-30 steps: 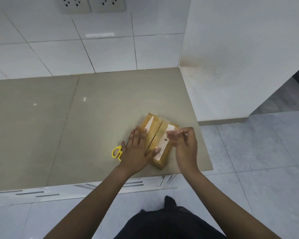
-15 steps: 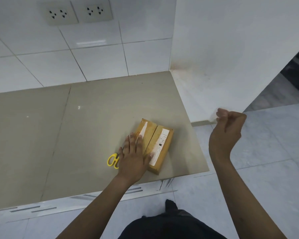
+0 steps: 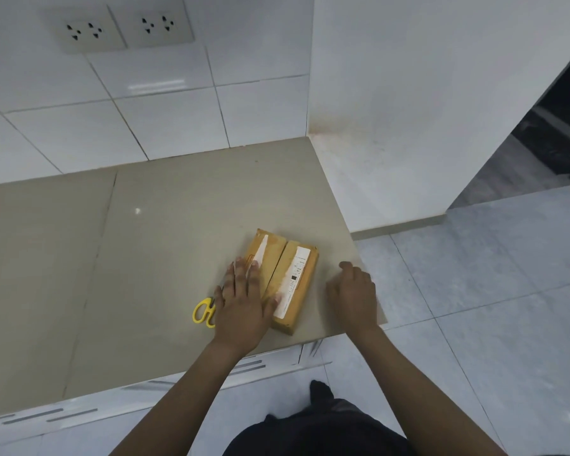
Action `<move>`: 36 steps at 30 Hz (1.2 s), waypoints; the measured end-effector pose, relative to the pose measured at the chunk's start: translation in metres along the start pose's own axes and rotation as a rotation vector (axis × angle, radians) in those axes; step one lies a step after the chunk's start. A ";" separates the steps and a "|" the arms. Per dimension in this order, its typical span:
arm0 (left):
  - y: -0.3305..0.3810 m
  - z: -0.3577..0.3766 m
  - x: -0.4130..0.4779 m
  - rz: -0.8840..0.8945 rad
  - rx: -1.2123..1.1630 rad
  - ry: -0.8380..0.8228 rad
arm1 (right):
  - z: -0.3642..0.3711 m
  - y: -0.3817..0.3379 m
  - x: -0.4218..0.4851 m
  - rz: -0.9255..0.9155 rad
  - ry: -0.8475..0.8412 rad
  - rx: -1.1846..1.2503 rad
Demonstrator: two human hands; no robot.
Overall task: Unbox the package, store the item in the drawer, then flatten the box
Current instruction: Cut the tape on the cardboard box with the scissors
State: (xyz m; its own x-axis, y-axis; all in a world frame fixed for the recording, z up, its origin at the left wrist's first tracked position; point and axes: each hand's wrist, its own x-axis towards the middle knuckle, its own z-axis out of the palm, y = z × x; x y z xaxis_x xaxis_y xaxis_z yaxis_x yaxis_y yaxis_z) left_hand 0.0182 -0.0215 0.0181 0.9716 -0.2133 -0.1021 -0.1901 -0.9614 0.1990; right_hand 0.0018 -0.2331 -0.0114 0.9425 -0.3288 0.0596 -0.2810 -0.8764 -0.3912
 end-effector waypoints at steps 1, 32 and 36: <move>0.000 0.000 0.000 0.000 0.000 -0.002 | 0.002 -0.003 -0.003 -0.030 -0.003 -0.010; -0.060 -0.015 0.009 -0.022 -0.505 -0.028 | -0.046 -0.011 0.025 0.129 -0.097 0.376; -0.056 -0.016 0.011 0.035 -0.755 -0.141 | -0.036 -0.035 0.030 -0.109 -0.253 0.318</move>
State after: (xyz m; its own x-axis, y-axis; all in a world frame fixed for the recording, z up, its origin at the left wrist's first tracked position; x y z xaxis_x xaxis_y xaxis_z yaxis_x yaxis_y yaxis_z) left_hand 0.0414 0.0326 0.0218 0.9302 -0.3101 -0.1964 -0.0237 -0.5846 0.8110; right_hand 0.0336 -0.2245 0.0371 0.9895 -0.1083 -0.0957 -0.1446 -0.7361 -0.6612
